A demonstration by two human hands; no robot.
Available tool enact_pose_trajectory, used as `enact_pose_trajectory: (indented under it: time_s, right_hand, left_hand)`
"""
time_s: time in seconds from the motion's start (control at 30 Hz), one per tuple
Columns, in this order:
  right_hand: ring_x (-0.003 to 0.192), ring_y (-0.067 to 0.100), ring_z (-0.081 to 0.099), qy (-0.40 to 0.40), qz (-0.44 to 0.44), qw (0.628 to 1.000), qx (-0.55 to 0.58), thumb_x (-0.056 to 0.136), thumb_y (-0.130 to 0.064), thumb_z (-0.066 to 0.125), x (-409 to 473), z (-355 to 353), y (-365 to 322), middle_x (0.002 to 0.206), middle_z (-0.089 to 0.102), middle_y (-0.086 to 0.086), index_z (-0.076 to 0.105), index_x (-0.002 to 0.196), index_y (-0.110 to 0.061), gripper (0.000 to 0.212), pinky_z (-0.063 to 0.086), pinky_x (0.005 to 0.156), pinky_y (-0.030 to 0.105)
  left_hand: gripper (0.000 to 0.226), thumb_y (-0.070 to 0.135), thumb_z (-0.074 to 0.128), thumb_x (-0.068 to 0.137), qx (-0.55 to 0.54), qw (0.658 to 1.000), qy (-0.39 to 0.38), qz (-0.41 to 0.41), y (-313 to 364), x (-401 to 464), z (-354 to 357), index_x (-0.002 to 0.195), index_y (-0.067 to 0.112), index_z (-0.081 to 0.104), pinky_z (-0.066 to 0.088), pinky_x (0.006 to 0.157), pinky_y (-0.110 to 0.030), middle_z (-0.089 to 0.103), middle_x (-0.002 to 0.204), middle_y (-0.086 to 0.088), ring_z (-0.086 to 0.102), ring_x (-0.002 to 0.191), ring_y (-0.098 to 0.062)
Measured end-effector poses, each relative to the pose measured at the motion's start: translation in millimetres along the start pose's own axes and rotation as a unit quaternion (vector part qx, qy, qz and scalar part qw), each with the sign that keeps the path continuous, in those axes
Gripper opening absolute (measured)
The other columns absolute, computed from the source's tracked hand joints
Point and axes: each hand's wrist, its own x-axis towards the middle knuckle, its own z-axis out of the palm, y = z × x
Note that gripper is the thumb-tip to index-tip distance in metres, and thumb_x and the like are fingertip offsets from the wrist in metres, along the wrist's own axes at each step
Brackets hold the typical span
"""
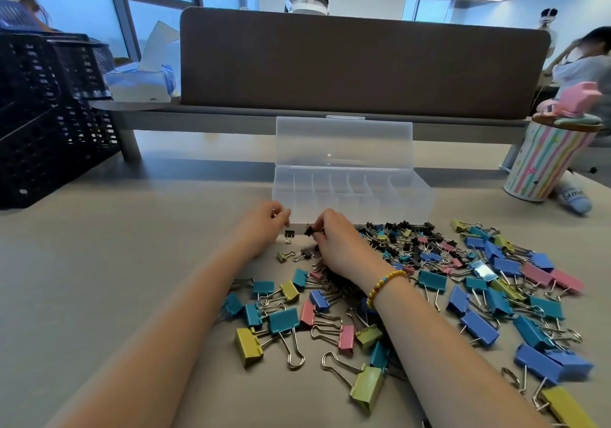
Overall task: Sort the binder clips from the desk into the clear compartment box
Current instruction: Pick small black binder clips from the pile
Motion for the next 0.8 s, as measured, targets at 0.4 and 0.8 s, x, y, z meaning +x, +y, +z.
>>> enact_pose_trajectory:
  time_s: [0.4,0.8]
  right_hand:
    - [0.076,0.010,0.053,-0.019,0.102,0.817,0.567,0.098,-0.007,0.041,-5,-24,6,0.089,0.054,0.005,0.050,0.105,-0.005,0.012,0.046,0.063,0.024]
    - [0.061,0.011,0.047,-0.040,0.129,0.657,0.742,0.098,-0.020,0.046,-7,-29,9,0.073,0.049,0.004,0.046,0.086,-0.010,0.016,0.040,0.042,0.015]
  left_hand:
    - [0.025,0.027,0.037,0.100,0.299,0.942,-0.129,0.073,9,-11,3,0.113,0.006,0.037,0.048,0.073,-0.033,0.062,0.098,-0.013,0.052,0.077,-0.022]
    - [0.045,0.004,0.047,0.091,0.368,0.911,-0.165,0.083,22,-25,2,0.131,0.001,0.027,0.047,0.075,-0.029,0.060,0.097,-0.011,0.051,0.080,-0.019]
